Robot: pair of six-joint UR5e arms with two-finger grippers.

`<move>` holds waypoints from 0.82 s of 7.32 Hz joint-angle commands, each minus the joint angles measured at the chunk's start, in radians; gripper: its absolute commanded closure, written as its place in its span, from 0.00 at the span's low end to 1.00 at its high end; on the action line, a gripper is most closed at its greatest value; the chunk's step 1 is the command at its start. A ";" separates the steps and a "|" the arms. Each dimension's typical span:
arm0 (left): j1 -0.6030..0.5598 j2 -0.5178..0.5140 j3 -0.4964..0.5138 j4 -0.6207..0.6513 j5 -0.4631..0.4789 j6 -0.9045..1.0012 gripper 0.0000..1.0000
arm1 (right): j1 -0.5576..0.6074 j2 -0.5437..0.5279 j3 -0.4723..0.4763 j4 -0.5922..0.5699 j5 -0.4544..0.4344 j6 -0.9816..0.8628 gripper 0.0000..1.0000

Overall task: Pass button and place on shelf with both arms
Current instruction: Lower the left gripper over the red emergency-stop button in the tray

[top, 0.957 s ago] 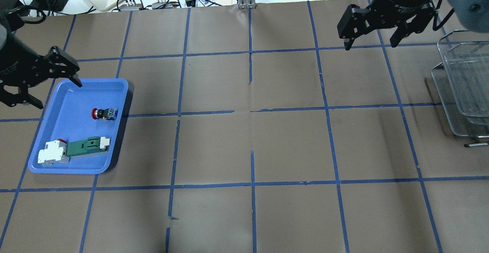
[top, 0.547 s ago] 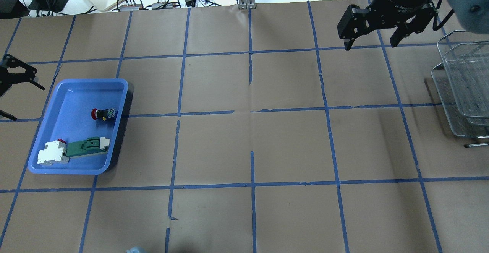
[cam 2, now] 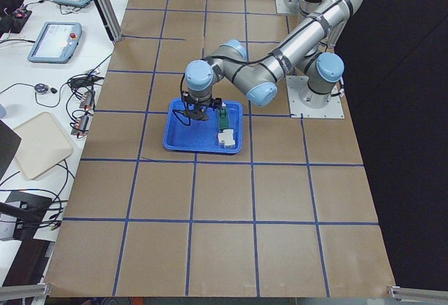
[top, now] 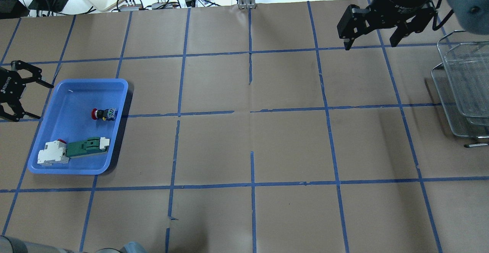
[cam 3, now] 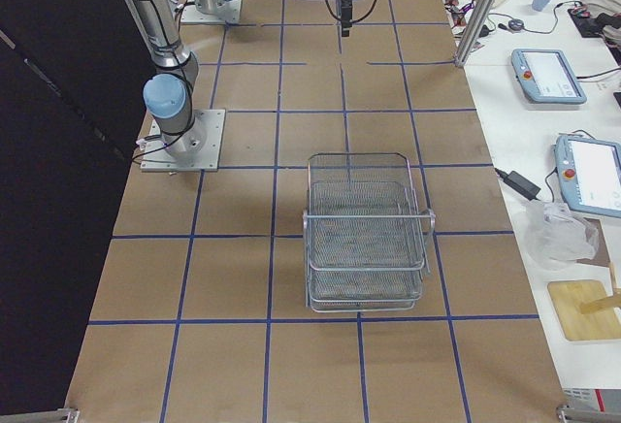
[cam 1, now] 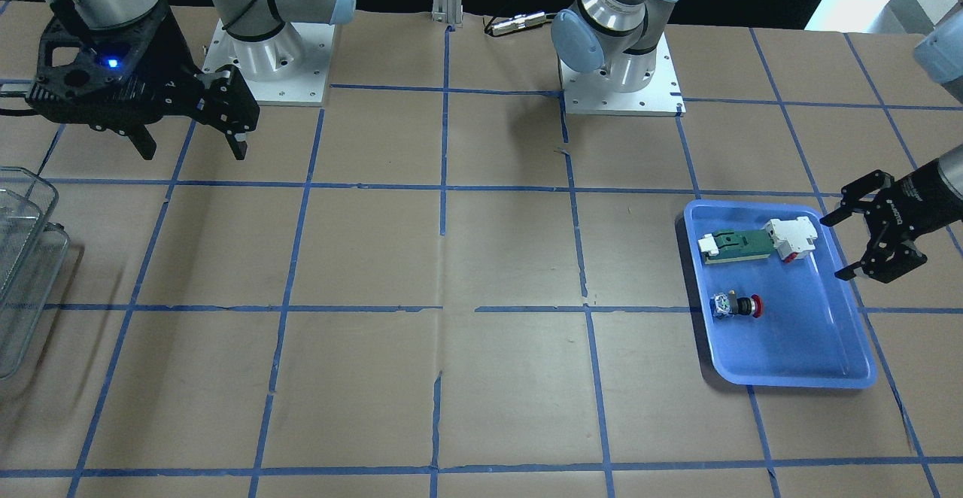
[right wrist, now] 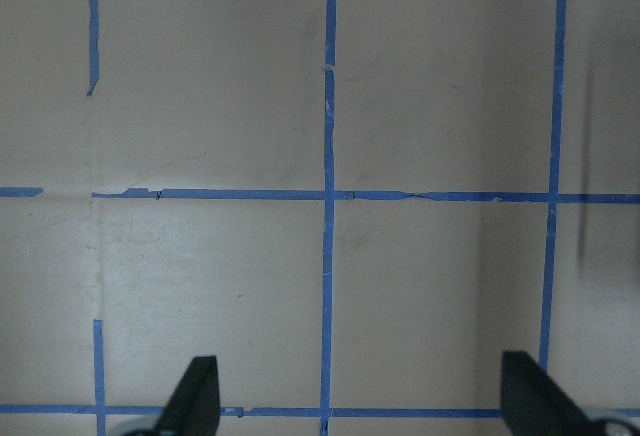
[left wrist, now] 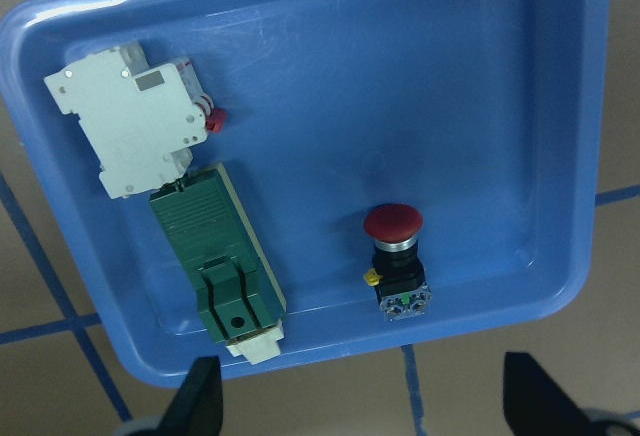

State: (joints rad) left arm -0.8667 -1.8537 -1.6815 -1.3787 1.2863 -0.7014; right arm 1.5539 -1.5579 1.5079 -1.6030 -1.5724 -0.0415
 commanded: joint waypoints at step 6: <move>0.032 -0.197 0.009 0.012 -0.177 -0.062 0.00 | 0.000 0.002 0.002 -0.002 0.000 0.000 0.00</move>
State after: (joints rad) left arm -0.8422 -2.0292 -1.6708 -1.3687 1.1371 -0.7590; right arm 1.5539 -1.5560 1.5094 -1.6045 -1.5723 -0.0414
